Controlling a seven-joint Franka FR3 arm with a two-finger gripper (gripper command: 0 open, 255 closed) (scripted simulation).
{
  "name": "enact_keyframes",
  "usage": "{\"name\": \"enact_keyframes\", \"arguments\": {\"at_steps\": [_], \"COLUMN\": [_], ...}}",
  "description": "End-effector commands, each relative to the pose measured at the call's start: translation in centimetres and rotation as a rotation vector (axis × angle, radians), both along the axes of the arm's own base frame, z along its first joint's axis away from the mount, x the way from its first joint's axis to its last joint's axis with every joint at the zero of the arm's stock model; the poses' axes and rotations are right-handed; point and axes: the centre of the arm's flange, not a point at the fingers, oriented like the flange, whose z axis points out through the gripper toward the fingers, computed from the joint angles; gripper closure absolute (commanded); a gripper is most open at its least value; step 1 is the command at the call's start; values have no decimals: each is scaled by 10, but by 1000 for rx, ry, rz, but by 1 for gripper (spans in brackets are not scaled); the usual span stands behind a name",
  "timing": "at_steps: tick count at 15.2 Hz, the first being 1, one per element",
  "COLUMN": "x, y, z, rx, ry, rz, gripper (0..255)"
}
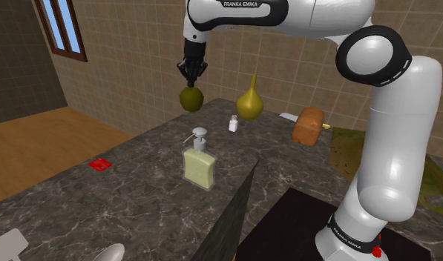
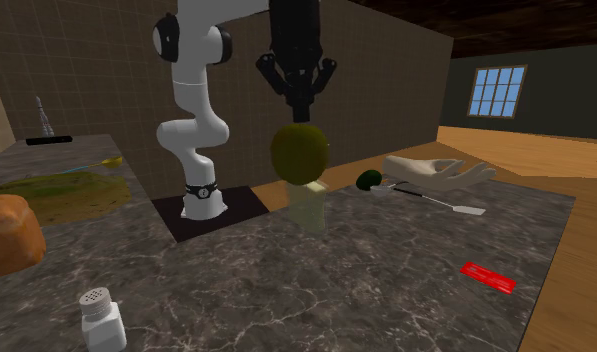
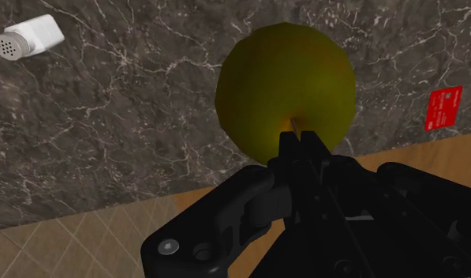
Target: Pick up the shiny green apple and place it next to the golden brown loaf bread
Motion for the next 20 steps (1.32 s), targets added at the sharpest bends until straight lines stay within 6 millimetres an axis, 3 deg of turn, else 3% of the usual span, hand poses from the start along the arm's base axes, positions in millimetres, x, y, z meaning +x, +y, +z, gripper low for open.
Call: {"name": "enact_keyframes", "arguments": {"at_steps": [1, 3, 20], "x": [0, 0, -107], "y": [0, 0, -197], "z": [11, 16, 16], "rx": [0, 0, 0], "ry": [0, 0, 0], "rz": [0, 0, 0], "gripper": [255, 255, 255]}}
